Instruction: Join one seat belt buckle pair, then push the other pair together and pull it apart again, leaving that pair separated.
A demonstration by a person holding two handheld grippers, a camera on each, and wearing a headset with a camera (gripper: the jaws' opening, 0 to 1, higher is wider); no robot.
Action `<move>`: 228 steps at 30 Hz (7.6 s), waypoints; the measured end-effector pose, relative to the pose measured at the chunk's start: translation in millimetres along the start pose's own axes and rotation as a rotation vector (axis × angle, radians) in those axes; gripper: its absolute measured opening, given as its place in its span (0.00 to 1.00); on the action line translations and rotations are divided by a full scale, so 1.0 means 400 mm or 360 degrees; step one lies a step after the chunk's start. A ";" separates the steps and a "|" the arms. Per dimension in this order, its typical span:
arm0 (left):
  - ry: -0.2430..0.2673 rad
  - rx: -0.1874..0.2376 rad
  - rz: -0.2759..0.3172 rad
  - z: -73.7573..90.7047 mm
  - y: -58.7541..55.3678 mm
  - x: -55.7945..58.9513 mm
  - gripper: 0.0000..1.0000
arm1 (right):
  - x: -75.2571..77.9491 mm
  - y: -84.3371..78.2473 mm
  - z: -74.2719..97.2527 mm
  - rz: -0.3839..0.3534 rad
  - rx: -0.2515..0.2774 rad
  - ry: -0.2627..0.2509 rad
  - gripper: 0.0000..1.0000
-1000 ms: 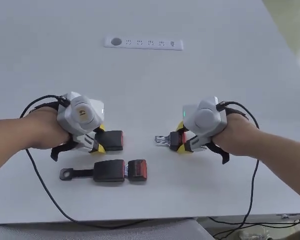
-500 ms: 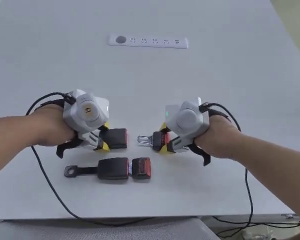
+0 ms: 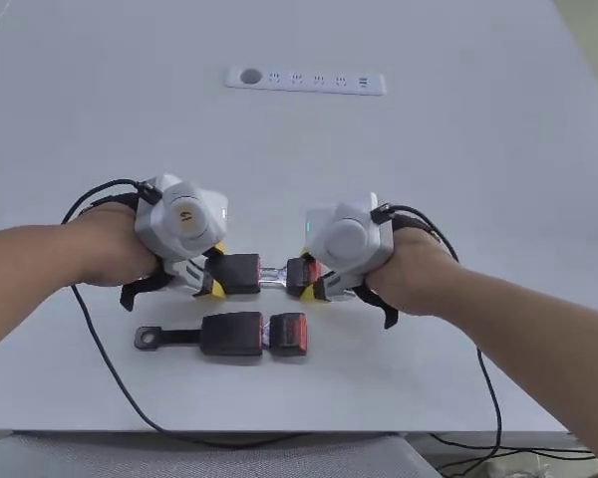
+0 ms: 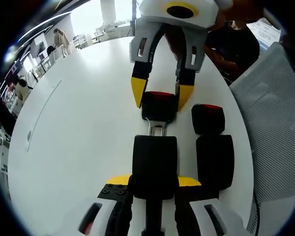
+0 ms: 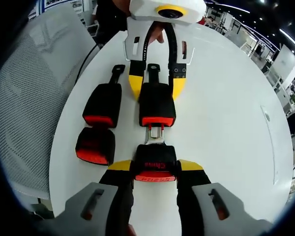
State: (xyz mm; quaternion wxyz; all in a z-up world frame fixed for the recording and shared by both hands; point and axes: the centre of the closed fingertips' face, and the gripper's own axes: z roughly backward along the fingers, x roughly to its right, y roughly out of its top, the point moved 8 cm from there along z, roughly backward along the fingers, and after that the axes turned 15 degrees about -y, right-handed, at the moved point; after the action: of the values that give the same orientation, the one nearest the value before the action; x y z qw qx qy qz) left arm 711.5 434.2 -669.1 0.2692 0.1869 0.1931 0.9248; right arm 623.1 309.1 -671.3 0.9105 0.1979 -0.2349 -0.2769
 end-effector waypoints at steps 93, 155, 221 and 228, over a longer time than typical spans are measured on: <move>-0.0002 0.0021 -0.0038 -0.008 -0.004 -0.002 0.32 | 0.009 -0.033 0.004 -0.0194 0.0007 0.0021 0.31; 0.0277 0.0106 -0.0121 0.094 0.011 0.079 0.59 | -0.035 -0.216 0.209 -0.0438 -0.0018 -0.0247 0.48; 0.0741 0.0522 0.0633 0.237 -0.211 0.383 1.00 | -0.228 -0.183 0.400 -0.1067 0.0112 -0.0647 0.99; 0.0740 0.0530 0.0657 0.237 -0.213 0.386 1.00 | -0.225 -0.176 0.402 -0.1065 0.0112 -0.0648 0.98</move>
State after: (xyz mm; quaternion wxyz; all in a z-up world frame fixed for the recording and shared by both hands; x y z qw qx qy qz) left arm 669.1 613.1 -589.5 -0.0089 0.0478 0.3556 0.9334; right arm 441.4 271.8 -604.2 0.6973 0.2355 -0.3426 -0.5839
